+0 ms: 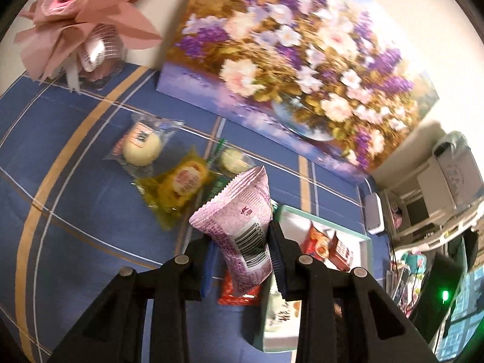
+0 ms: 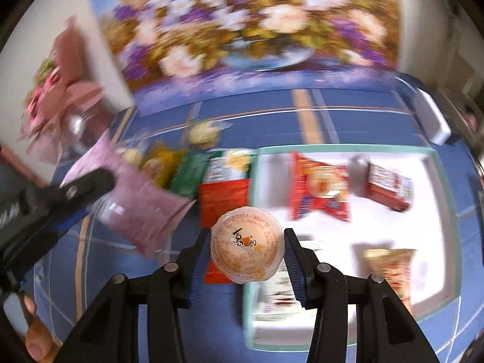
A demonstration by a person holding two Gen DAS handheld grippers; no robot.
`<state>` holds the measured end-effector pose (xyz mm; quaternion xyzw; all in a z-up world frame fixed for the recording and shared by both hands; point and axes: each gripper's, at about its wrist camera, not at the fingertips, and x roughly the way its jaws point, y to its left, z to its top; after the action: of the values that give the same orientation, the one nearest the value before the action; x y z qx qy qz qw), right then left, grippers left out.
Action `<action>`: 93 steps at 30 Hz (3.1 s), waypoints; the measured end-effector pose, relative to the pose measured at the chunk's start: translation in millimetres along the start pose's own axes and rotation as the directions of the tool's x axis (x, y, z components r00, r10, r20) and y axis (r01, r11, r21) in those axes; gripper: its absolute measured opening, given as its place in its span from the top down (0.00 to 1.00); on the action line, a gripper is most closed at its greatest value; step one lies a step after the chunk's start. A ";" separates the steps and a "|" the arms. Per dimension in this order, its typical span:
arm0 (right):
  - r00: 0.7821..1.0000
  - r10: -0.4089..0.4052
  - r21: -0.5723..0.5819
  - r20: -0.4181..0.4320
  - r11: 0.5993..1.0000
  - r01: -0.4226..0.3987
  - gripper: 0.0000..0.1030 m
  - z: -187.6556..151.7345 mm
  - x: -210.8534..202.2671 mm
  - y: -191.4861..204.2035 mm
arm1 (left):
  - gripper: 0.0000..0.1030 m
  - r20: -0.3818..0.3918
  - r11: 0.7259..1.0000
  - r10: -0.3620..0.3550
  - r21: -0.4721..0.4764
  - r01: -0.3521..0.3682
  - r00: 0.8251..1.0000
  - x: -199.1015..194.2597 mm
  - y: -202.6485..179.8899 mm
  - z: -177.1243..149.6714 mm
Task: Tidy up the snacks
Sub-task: 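Carry the pink packet and jelly cup into the white tray and release both, then withdraw both tools from the tray back toward the snack pile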
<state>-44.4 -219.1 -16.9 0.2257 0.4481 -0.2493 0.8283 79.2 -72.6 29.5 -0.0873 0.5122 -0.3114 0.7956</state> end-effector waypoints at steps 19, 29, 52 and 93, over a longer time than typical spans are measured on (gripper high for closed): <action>0.979 -0.201 0.302 -0.037 0.931 0.203 0.52 1.2 -4.6 -144.6 | 0.67 -0.166 0.964 -0.093 0.233 0.130 0.982 65.6 -106.2 -51.3; 0.970 -0.224 0.326 -0.094 0.914 0.243 0.52 0.9 12.6 -171.5 | 0.66 -0.244 0.959 -0.119 0.223 0.175 0.963 100.8 -119.2 -64.3; 0.978 -0.182 0.296 -0.101 0.933 0.204 0.47 5.3 15.5 -164.3 | 0.40 -0.144 0.980 0.020 0.200 0.009 0.989 81.7 -109.9 -48.7; 1.000 -0.023 -0.070 0.003 0.997 0.023 0.00 9.5 -2.9 14.9 | 0.04 0.077 0.762 0.648 -0.062 -0.645 0.758 4.6 60.0 -11.4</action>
<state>-30.5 -212.7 -7.4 0.1913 0.4581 -0.2433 0.8332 94.9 -25.8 -6.8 0.0673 0.4780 -0.0054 0.8758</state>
